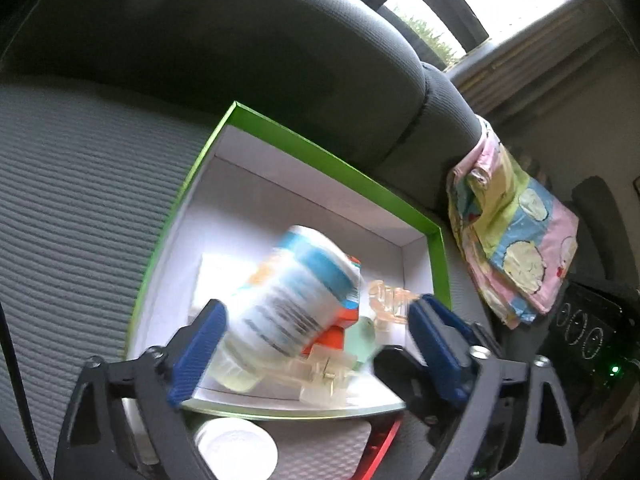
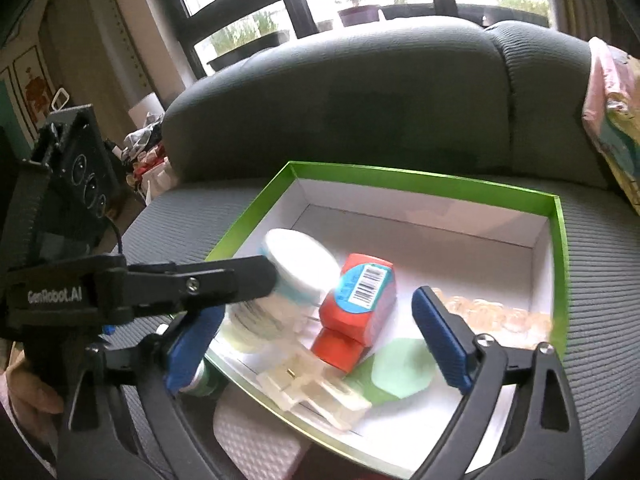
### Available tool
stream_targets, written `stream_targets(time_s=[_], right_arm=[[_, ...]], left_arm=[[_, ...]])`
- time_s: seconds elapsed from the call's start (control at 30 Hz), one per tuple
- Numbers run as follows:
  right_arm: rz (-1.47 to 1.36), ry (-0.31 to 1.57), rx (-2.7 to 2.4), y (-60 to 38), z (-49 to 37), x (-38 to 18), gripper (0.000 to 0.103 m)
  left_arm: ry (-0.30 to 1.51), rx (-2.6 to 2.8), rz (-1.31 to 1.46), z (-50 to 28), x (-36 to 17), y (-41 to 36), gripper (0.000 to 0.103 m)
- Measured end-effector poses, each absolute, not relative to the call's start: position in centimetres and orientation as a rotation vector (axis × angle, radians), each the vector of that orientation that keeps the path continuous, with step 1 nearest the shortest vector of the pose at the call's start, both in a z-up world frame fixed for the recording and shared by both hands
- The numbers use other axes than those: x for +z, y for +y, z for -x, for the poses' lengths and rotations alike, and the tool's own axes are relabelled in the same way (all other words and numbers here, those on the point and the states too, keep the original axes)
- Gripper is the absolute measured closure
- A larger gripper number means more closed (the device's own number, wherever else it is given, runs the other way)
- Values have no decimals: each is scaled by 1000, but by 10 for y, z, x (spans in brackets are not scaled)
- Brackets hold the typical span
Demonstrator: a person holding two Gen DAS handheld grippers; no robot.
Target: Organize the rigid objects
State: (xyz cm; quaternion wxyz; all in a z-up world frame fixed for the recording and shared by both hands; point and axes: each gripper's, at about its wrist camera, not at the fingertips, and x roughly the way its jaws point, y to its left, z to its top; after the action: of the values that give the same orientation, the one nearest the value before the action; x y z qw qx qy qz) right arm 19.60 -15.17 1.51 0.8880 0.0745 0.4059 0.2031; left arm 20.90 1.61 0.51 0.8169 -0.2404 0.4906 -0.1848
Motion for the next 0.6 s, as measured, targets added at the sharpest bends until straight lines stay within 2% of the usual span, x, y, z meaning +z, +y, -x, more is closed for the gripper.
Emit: stream_targets(time_s=[0.6], right_arm=[[-92, 817, 295, -198, -108, 36, 1]], left_arm=[[889, -189, 236, -131, 37, 18, 2]])
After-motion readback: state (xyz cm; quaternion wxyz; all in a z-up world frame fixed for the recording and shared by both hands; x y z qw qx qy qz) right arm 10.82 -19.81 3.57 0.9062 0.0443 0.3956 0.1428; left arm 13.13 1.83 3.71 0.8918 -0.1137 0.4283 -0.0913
